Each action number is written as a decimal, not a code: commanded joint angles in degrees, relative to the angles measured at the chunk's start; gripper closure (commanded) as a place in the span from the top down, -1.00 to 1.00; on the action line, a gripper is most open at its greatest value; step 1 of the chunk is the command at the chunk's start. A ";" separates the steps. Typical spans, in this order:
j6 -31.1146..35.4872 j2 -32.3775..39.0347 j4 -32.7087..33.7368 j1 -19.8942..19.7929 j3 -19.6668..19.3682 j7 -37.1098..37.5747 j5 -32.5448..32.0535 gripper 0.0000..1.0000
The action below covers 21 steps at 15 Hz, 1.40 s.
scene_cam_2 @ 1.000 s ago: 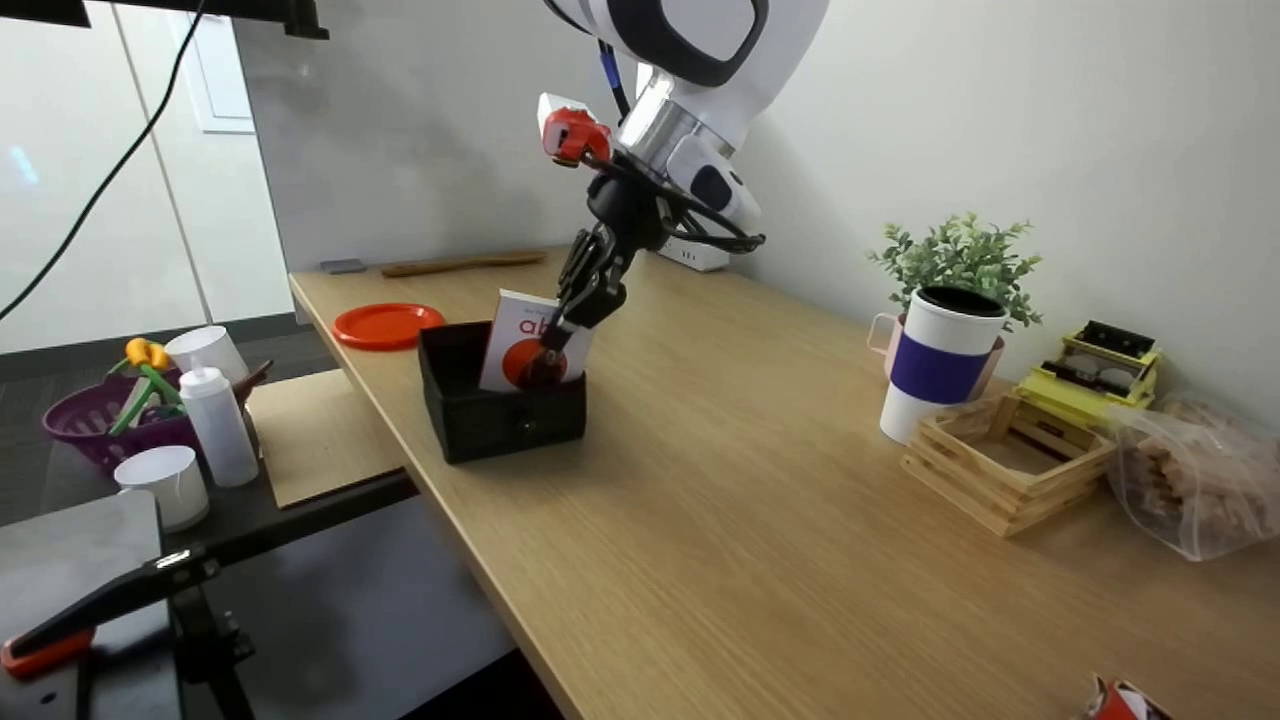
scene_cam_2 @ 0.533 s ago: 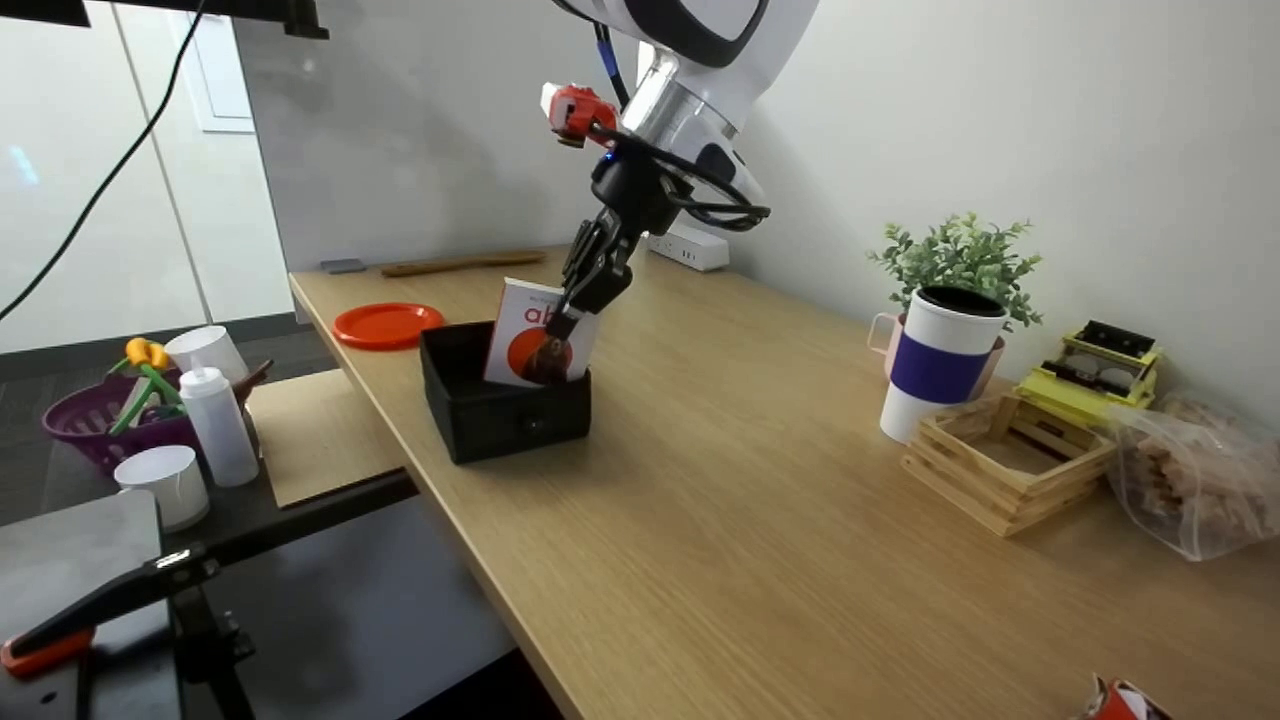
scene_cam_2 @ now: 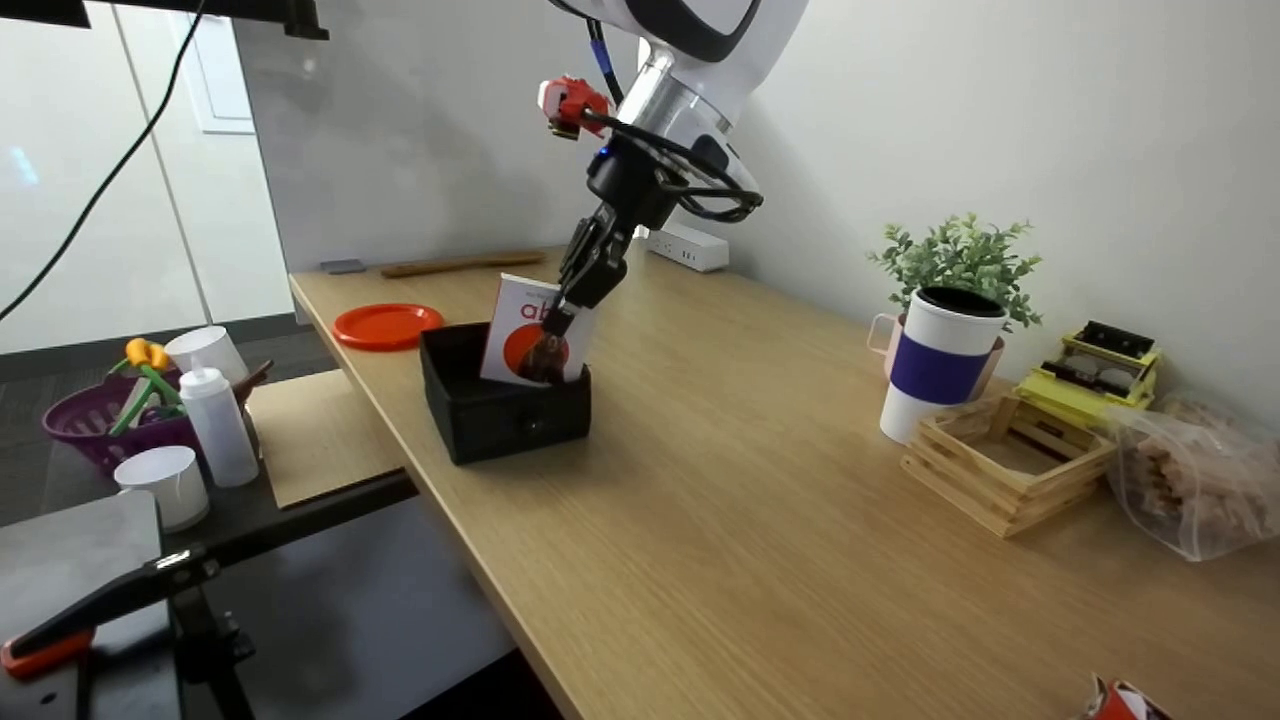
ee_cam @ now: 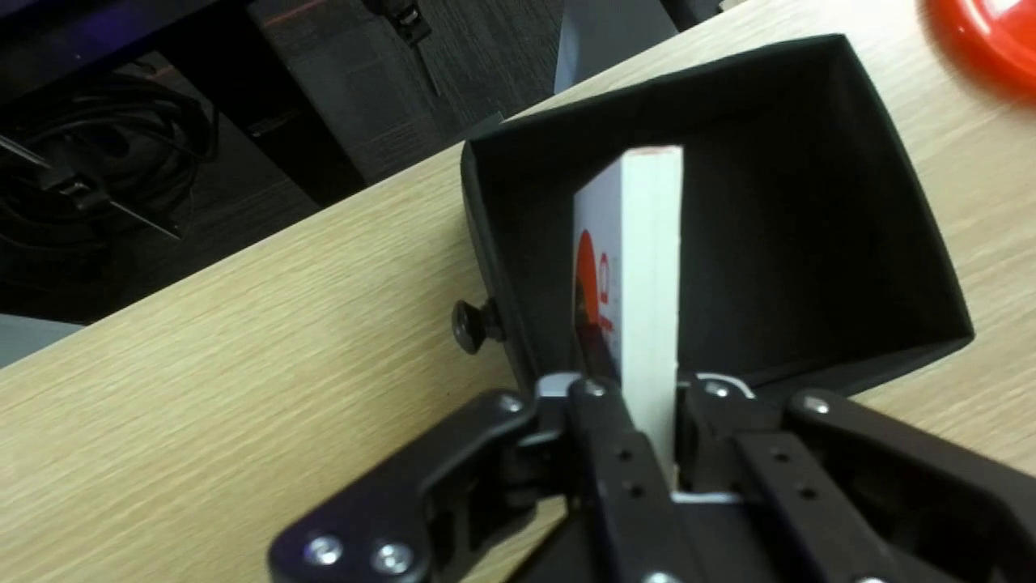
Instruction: Put the book in the black bowl
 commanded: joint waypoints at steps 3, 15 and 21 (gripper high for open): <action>-4.36 2.20 2.85 1.28 -0.52 1.24 -6.41 -0.93; -6.33 3.88 3.86 4.34 0.06 -0.80 -19.40 -0.93; -5.62 3.51 4.44 4.26 0.14 -1.28 -19.13 0.20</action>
